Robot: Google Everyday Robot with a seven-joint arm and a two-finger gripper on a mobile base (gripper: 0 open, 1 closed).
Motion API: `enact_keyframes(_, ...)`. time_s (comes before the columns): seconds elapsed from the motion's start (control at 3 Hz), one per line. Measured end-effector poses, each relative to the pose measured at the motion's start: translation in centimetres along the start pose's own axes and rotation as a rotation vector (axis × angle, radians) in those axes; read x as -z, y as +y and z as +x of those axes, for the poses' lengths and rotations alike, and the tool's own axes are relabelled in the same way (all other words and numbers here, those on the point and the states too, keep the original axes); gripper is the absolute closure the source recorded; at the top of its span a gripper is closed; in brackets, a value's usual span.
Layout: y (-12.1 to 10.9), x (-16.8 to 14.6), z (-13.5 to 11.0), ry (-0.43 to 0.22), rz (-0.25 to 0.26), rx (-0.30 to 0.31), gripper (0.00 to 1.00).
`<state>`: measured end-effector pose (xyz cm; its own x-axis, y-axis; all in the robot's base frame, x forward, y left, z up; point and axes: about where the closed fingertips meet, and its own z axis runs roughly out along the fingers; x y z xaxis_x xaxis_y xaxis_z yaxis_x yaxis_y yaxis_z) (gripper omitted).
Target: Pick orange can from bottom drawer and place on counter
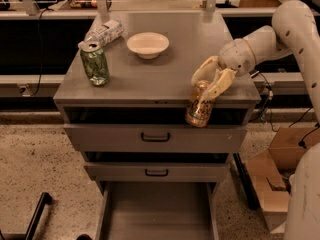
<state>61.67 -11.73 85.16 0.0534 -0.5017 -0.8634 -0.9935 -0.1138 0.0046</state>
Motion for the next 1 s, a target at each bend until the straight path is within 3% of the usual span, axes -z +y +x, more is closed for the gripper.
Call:
enact_keyframes(0.33, 1.2, -0.3, -0.9, 0.030, 0.017, 0.004, 1.00)
enact_keyframes(0.67, 4.0, 0.2, -3.9, 0.142, 0.121, 0.066, 1.00)
enact_keyframes(1.0, 6.7, -2.4, -3.3, 0.225, 0.108, 0.065, 1.00)
